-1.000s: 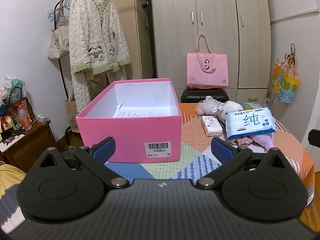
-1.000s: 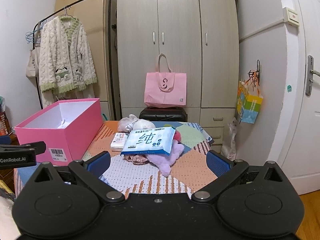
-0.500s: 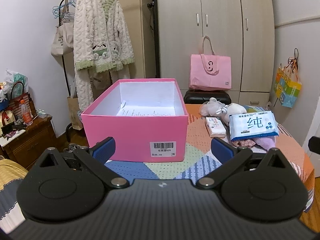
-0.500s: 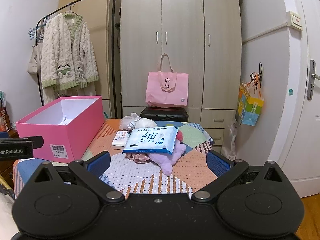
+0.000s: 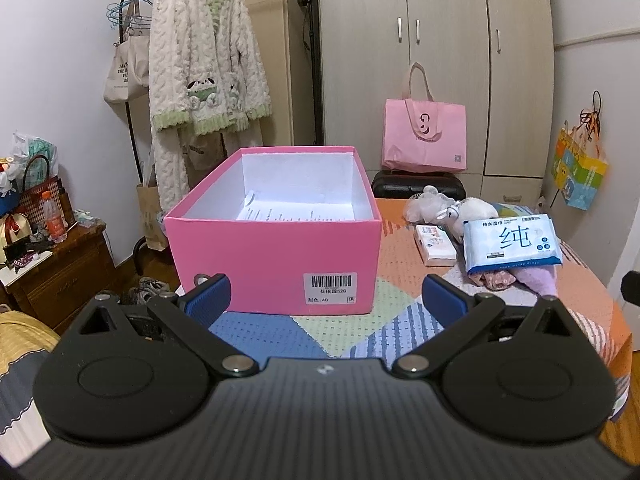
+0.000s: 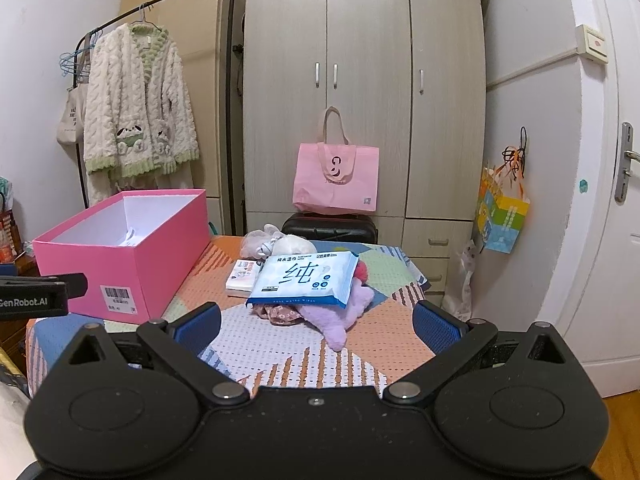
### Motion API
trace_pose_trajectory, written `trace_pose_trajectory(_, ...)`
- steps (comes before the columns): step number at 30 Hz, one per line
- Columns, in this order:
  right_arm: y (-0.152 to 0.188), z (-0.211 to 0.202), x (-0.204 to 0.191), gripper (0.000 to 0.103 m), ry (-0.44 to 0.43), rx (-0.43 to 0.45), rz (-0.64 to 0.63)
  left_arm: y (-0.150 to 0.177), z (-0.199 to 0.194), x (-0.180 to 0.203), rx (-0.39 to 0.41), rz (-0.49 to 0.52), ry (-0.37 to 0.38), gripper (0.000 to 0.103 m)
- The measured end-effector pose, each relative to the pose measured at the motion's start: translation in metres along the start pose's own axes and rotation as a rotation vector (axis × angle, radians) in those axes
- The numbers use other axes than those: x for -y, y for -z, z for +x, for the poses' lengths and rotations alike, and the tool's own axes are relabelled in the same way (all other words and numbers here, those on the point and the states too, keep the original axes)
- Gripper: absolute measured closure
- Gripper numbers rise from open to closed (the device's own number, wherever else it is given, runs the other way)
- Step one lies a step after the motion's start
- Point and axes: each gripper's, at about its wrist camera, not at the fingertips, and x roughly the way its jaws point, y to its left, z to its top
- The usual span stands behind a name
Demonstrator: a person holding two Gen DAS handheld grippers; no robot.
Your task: Organize soft objects
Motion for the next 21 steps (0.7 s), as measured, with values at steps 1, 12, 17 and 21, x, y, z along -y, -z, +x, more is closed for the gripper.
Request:
trace_pose_trajectory(1, 0.000, 0.000, 0.000, 0.000, -0.001, -0.001, 0.001, 0.000, 0.000, 0.000, 0.000, -0.001, -0.001, 0.000)
trace_pose_trajectory(12, 0.002, -0.001, -0.005, 0.000, -0.017, 0.007, -0.034, -0.009, -0.003, 0.002, 0.014, -0.006, 0.017, 0.000)
trace_pose_trajectory(17, -0.003, 0.008, -0.008, 0.000, -0.010, 0.020, -0.061, -0.025, -0.002, 0.008, 0.032, -0.004, 0.098, 0.000)
trace_pose_trajectory(21, -0.007, 0.018, 0.006, 0.000, -0.066, 0.091, -0.058, -0.039, 0.007, 0.027, 0.058, 0.038, 0.155, 0.000)
